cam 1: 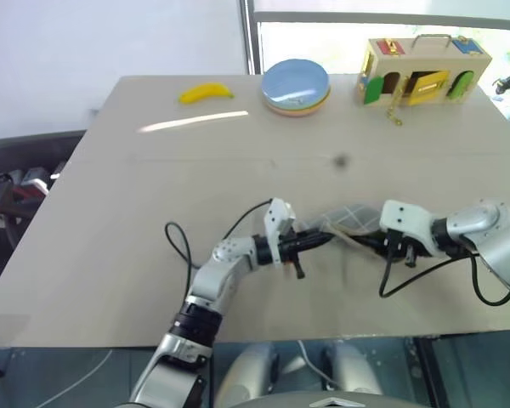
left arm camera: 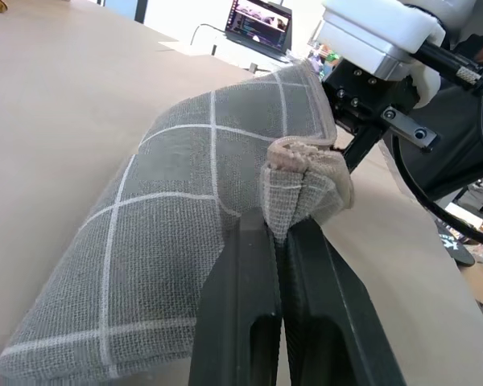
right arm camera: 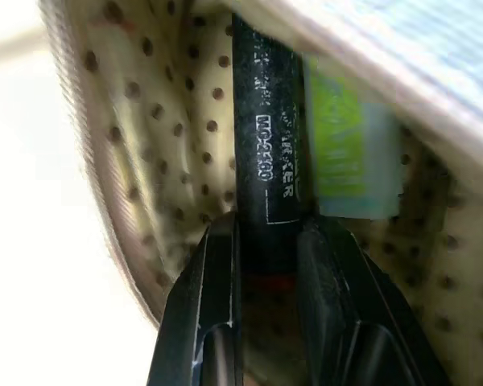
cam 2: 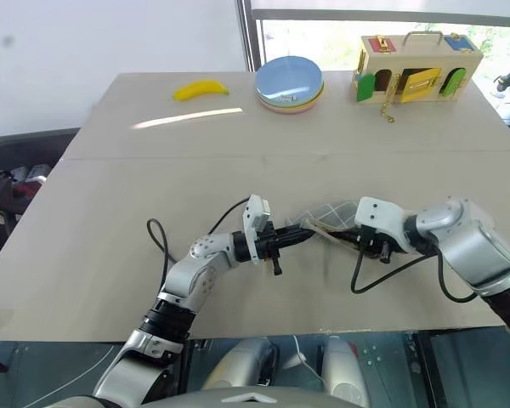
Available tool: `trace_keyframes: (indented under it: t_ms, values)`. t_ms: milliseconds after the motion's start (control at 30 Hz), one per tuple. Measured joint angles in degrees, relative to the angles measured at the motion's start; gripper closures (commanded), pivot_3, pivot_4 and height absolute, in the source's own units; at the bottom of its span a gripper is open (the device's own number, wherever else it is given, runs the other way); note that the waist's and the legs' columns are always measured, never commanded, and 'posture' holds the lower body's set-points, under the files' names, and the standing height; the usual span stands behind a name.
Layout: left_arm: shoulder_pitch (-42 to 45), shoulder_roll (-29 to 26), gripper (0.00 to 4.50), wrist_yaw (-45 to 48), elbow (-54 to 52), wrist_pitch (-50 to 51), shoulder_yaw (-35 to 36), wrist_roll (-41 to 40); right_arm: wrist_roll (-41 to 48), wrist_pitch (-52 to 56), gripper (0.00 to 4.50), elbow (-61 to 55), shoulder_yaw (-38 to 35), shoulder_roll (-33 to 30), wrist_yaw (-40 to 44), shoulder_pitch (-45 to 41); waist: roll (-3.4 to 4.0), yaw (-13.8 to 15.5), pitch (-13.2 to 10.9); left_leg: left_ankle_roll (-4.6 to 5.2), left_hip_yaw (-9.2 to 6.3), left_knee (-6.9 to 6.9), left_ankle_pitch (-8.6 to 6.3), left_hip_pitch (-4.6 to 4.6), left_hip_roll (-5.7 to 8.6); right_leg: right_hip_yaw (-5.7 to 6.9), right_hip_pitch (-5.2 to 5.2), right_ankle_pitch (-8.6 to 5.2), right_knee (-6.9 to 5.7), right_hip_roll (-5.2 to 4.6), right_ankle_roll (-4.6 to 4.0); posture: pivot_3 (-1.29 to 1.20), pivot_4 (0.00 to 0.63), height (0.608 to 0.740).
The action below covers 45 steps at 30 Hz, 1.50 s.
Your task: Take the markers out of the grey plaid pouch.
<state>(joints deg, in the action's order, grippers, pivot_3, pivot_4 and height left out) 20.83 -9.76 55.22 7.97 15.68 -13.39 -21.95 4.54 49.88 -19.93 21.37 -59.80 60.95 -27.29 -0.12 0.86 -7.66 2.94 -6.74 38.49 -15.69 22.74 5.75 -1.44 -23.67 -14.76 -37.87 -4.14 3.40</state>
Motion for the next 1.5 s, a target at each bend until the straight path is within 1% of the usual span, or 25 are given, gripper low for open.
trace_keyframes:
  t_ms: [67, 200, 367, 433, 533, 567, 600, 667, 700, 733, 767, 800, 833, 900, 933, 1000, 1100, 1133, 1233, 1300, 1433, 1500]
  values:
    - [0.0, 0.1, 4.5, -0.1, 0.0, -0.2, 0.4, 0.0, 0.0, 1.0, 4.11, -2.7, -0.7, -1.8, 0.1, -0.9, 0.01, 0.0, 0.0, 0.0, -0.01, -0.03, 0.0, 0.02, -0.01, 0.01, -0.02, 0.0, 0.02, 0.0, 0.0, 0.0, 0.15, 0.74]
    - [1.5, 1.8, 4.5, -3.3, 2.1, -3.1, 2.5, 0.8, 0.2, 3.8, 4.11, -8.0, -2.2, -2.6, -0.4, -3.6, -0.01, 0.0, 0.0, 0.0, 0.0, -0.04, 0.0, 0.01, -0.02, 0.01, -0.02, 0.0, 0.03, 0.01, 0.0, 0.0, 0.15, 0.74]
    - [2.3, 2.3, 4.5, -6.7, 4.0, -10.7, 2.8, 5.2, 0.4, 5.3, 4.11, -9.1, -2.6, -2.2, -2.1, -3.4, -0.03, 0.1, 0.0, 0.0, 0.0, -0.05, 0.0, 0.07, 0.01, 0.01, -0.03, 0.0, 0.1, -0.02, 0.0, 0.0, 0.15, 0.74]
    - [2.4, 2.2, 4.5, -7.7, 3.9, -13.5, 2.8, 6.6, 1.1, 6.3, 4.11, -10.3, -4.6, -2.8, -2.5, -2.6, -0.03, 0.1, 0.0, 0.0, 0.0, -0.08, 0.0, 0.08, 0.01, 0.01, -0.04, 0.0, 0.11, -0.02, 0.0, 0.0, 0.15, 0.74]
    - [2.4, 1.7, 4.5, -8.3, 3.8, -14.8, 3.0, 7.1, 2.8, 7.7, 4.11, -12.0, -7.9, -4.6, -2.3, -1.2, -0.03, 0.1, 0.0, 0.0, 0.0, -0.1, -0.01, 0.08, 0.0, 0.01, -0.04, 0.0, 0.12, -0.01, 0.0, 0.0, 0.15, 0.74]
    - [2.1, 1.4, 4.5, -8.6, 3.3, -14.9, 3.3, 7.1, 4.2, 8.5, 4.11, -13.5, -10.8, -6.4, -1.5, 0.9, -0.02, 0.1, 0.0, 0.01, -0.01, -0.1, -0.01, 0.09, 0.0, 0.02, -0.04, 0.0, 0.12, -0.02, 0.0, 0.0, 0.15, 0.74]
    - [1.7, 0.9, 4.5, -8.8, 3.1, -14.9, 3.8, 7.1, 4.9, 8.8, 4.11, -14.1, -12.3, -7.5, -1.2, 1.7, -0.02, 0.1, 0.0, 0.01, 0.0, -0.11, -0.01, 0.07, -0.01, 0.01, -0.03, 0.0, 0.14, -0.01, 0.0, 0.0, 0.15, 0.74]
    - [0.9, -0.1, 4.5, -9.1, 2.7, -14.8, 4.1, 7.1, 7.4, 10.9, 4.11, -15.4, -19.6, -9.8, 0.4, 6.1, -0.02, 0.1, 0.0, 0.01, 0.0, -0.12, -0.01, 0.07, -0.01, 0.01, -0.03, 0.0, 0.14, -0.01, 0.0, 0.0, 0.15, 0.74]
    - [0.6, -0.4, 4.5, -9.1, 2.6, -14.8, 4.4, 7.1, 8.2, 11.7, 4.11, -15.5, -22.0, -10.2, 1.1, 7.2, -0.02, 0.1, 0.0, 0.01, 0.0, -0.12, -0.01, 0.07, -0.01, 0.01, -0.02, 0.0, 0.14, -0.01, 0.0, 0.0, 0.15, 0.74]
    - [0.3, -0.6, 4.5, -9.2, 2.3, -14.6, 4.4, 7.1, 10.1, 13.3, 4.11, -16.0, -28.1, -10.9, 2.9, 11.3, -0.03, 0.2, 0.0, 0.02, -0.01, -0.11, -0.01, 0.08, -0.01, 0.03, -0.01, 0.0, 0.14, -0.01, 0.0, 0.0, 0.15, 0.74]
    - [0.0, -0.7, 4.5, -9.1, 2.0, -14.6, 4.5, 7.1, 10.8, 14.1, 4.11, -16.0, -30.3, -11.4, 3.8, 12.8, -0.03, 0.2, 0.0, 0.02, 0.0, -0.1, -0.02, 0.06, -0.01, 0.02, 0.01, 0.0, 0.13, -0.01, 0.0, 0.0, 0.15, 0.74]
    - [-0.2, -0.5, 4.5, -9.1, 1.8, -14.2, 4.3, 7.0, 11.5, 14.1, 4.11, -16.0, -35.5, -11.9, 5.5, 17.7, -0.04, 0.4, 0.0, 0.02, -0.01, -0.11, -0.02, 0.07, -0.01, 0.03, 0.02, 0.0, 0.14, -0.01, 0.0, 0.0, 0.15, 0.74]
    - [-0.3, -0.6, 4.5, -9.1, 1.7, -14.1, 4.3, 6.9, 11.5, 14.2, 4.11, -15.5, -37.1, -11.9, 6.0, 19.3, -0.05, 0.5, 0.0, 0.02, -0.01, -0.11, -0.02, 0.05, -0.02, 0.04, 0.04, 0.0, 0.14, -0.01, 0.0, 0.0, 0.15, 0.74]
    - [-0.7, -0.2, 4.5, -9.1, 1.7, -13.5, 4.2, 6.7, 11.1, 13.2, 4.11, -12.4, -42.7, -11.1, 5.8, 26.0, -0.06, 0.6, 0.0, 0.03, 0.02, -0.09, -0.02, 0.03, -0.01, 0.01, 0.07, 0.0, 0.13, -0.01, 0.0, 0.0, 0.15, 0.74]
    - [-0.9, -0.1, 4.5, -9.1, 1.7, -13.5, 4.2, 6.7, 10.6, 12.8, 4.11, -11.2, -43.1, -10.9, 5.4, 27.5, -0.06, 0.7, 0.0, 0.03, 0.04, -0.08, -0.02, 0.0, -0.01, -0.01, 0.08, 0.0, 0.11, -0.01, 0.0, 0.0, 0.15, 0.74]
    - [-1.0, 0.4, 4.5, -9.2, 1.7, -13.3, 4.1, 6.6, 8.4, 9.4, 4.11, -7.2, -44.5, -8.3, 2.4, 33.2, -0.1, 0.8, 0.0, 0.02, 0.06, -0.07, -0.01, -0.04, -0.02, -0.03, 0.07, 0.0, 0.04, 0.0, 0.0, 0.0, 0.15, 0.74]
    - [-1.1, 1.2, 4.5, -9.4, 1.7, -12.7, 4.1, 6.2, 6.0, 4.7, 4.11, -1.0, -43.5, -4.0, -2.5, 34.5, -0.06, 0.7, 0.0, 0.01, 0.18, -0.06, -0.01, -0.1, -0.02, -0.14, 0.06, 0.0, -0.04, 0.01, 0.0, 0.0, 0.15, 0.74]
    - [-1.2, 1.4, 4.5, -9.4, 1.7, -12.4, 4.1, 6.1, 5.2, 2.3, 3.03, 1.1, -42.4, -3.6, -3.5, 35.1, -0.03, 0.6, 0.0, 0.01, 0.2, -0.06, -0.01, -0.12, -0.01, -0.15, 0.06, 0.0, -0.05, 0.01, 0.01, 0.0, 0.15, 0.74]
    - [-1.6, 1.6, 4.5, -9.3, 1.7, -11.7, 4.0, 5.9, 3.9, -2.9, 1.68, 4.3, -39.8, -3.6, -4.4, 36.5, -0.03, 0.5, 0.0, 0.01, 0.19, -0.07, -0.01, -0.13, -0.03, -0.13, 0.07, 0.0, -0.05, 0.04, 0.01, 0.0, 0.15, 0.74]
    - [-1.7, 1.5, 4.5, -9.0, 1.6, -11.0, 4.0, 5.7, 3.6, -4.0, 0.68, 5.4, -39.1, -3.5, -5.4, 35.8, -0.02, 0.3, 0.0, 0.01, 0.2, -0.06, -0.01, -0.13, -0.02, -0.15, 0.07, 0.0, -0.05, 0.04, 0.01, 0.0, 0.15, 0.74]
    - [-2.2, 1.2, 4.5, -8.0, 0.5, -9.7, 3.9, 4.6, 5.9, -3.4, 0.68, 3.3, -39.4, -4.2, -4.5, 31.8, -0.02, -0.1, 0.0, 0.01, 0.19, -0.07, -0.01, -0.13, -0.04, -0.14, 0.07, 0.0, -0.04, 0.05, 0.01, 0.0, 0.15, 0.74]
    - [-2.7, 1.0, 4.5, -7.6, -0.7, -8.8, 3.9, 4.2, 8.9, -1.2, 0.68, -0.1, -39.1, -4.1, -4.2, 25.8, 0.03, -0.3, 0.0, 0.01, 0.21, -0.08, -0.01, -0.15, -0.05, -0.17, 0.07, 0.0, -0.05, 0.06, 0.01, 0.0, 0.15, 0.74]
